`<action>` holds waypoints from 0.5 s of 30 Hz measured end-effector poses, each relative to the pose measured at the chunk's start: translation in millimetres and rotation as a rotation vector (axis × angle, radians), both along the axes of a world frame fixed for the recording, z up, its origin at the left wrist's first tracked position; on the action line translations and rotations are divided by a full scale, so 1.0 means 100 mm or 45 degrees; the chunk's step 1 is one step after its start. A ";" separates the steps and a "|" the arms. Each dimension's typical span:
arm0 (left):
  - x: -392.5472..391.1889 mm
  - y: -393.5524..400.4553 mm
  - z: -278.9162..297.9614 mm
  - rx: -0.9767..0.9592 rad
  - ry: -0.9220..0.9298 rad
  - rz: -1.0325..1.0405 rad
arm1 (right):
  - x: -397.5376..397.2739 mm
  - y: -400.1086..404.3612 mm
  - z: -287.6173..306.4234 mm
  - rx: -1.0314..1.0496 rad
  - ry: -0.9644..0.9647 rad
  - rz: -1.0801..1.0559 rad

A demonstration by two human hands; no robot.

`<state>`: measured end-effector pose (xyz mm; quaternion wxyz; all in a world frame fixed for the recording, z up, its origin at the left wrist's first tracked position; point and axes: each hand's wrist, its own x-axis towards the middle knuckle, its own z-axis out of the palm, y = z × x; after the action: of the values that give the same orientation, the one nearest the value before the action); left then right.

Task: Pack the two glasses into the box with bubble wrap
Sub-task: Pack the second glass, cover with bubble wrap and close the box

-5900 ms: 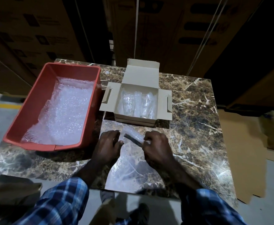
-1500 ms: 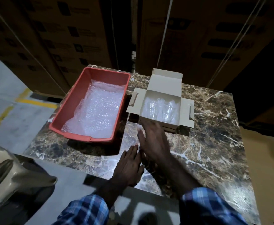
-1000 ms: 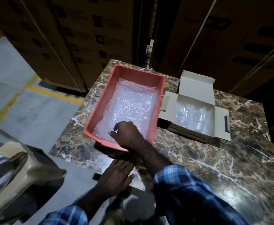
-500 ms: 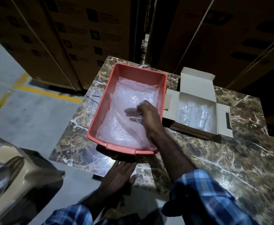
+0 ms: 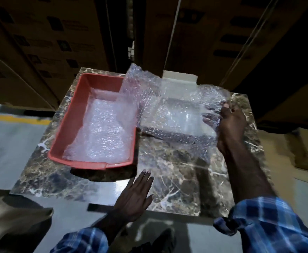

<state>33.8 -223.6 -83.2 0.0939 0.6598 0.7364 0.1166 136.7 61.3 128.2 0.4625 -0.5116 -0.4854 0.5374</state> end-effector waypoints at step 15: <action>0.81 0.88 0.53 0.360 -0.686 0.738 | 1.06 -0.03 0.52 1.100 -0.422 0.317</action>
<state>114.9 -136.0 -30.0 0.1551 0.3776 0.8174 0.4066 242.6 58.6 180.2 0.4812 -0.2892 -0.7892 0.2489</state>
